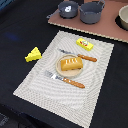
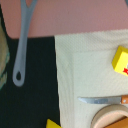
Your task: Interact with the objects in diverse but meaningful ways.
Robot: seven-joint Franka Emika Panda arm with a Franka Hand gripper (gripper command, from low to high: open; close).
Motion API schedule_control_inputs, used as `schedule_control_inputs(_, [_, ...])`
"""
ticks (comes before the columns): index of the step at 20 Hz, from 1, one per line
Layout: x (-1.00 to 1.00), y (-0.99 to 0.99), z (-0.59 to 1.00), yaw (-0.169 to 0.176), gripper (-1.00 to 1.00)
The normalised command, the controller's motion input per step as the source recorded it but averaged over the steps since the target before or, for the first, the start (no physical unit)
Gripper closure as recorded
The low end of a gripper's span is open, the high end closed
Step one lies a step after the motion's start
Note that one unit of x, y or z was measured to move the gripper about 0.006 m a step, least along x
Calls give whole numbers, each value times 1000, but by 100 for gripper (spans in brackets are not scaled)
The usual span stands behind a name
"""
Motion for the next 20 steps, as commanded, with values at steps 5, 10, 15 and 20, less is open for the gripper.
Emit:
schedule_control_inputs(5, [0, -998, -129, 0, -100])
schedule_control_inputs(10, [0, -993, -171, 0, -100])
schedule_control_inputs(15, [-2, -982, -258, 0, -100])
schedule_control_inputs(20, [-49, -960, -321, 0, -100])
